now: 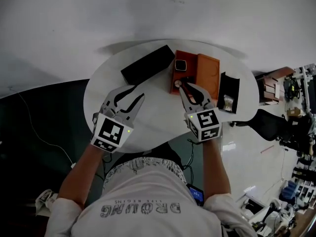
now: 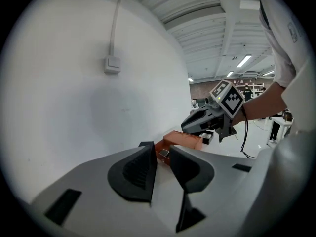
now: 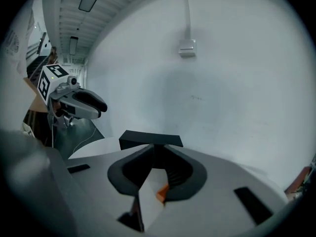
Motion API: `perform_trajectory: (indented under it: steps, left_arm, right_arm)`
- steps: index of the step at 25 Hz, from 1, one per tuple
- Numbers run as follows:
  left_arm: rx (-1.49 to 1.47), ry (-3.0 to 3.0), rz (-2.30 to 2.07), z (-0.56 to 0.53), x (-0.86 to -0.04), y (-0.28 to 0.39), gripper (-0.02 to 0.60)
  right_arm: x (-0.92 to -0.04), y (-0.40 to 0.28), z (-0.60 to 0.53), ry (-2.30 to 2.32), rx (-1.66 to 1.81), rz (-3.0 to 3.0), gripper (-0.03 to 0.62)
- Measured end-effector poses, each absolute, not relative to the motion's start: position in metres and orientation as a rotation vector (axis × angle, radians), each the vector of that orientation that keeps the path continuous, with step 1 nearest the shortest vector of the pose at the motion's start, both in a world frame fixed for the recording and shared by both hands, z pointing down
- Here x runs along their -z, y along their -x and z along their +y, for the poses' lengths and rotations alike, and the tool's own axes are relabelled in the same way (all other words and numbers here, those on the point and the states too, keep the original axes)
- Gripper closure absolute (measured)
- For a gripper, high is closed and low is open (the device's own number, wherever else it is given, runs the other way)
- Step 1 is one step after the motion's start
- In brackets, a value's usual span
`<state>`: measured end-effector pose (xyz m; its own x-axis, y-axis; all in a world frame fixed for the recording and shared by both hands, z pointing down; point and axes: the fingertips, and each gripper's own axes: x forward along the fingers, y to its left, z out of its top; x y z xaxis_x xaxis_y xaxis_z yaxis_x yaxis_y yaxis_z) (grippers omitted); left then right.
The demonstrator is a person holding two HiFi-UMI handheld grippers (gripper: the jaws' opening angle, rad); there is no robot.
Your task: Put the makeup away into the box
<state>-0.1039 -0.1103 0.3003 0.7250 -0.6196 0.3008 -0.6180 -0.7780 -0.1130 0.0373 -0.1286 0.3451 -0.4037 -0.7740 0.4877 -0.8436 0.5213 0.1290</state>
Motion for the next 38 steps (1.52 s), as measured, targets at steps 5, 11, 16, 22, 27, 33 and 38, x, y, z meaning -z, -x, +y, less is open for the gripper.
perform_trajectory:
  steps: [5, 11, 16, 22, 27, 33, 38]
  left_arm:
    - [0.451, 2.915, 1.001, -0.102, -0.289, 0.111, 0.451]
    - [0.384, 2.930, 0.987, -0.098, -0.274, 0.108, 0.451]
    - [0.338, 2.929, 0.984, -0.098, -0.259, 0.089, 0.463]
    - [0.298, 2.904, 1.006, -0.101, -0.247, 0.054, 0.483]
    - [0.260, 2.883, 1.038, -0.096, -0.233, 0.026, 0.492]
    - [0.246, 2.846, 1.051, -0.088, -0.220, -0.003, 0.510]
    - [0.210, 2.825, 1.083, -0.083, -0.212, -0.012, 0.523]
  right_arm:
    - [-0.324, -0.027, -0.107, -1.394, -0.146, -2.261, 0.534]
    - [-0.302, -0.031, -0.088, -1.475, -0.134, -2.272, 0.551]
    - [-0.284, -0.053, -0.081, -1.544, -0.146, -2.295, 0.562]
    - [-0.269, -0.089, -0.079, -1.563, -0.128, -2.350, 0.572]
    - [-0.259, -0.115, -0.079, -1.541, -0.121, -2.422, 0.586]
    - [-0.253, -0.131, -0.077, -1.521, -0.171, -2.492, 0.586]
    - [-0.255, -0.136, -0.075, -1.487, -0.211, -2.550, 0.586]
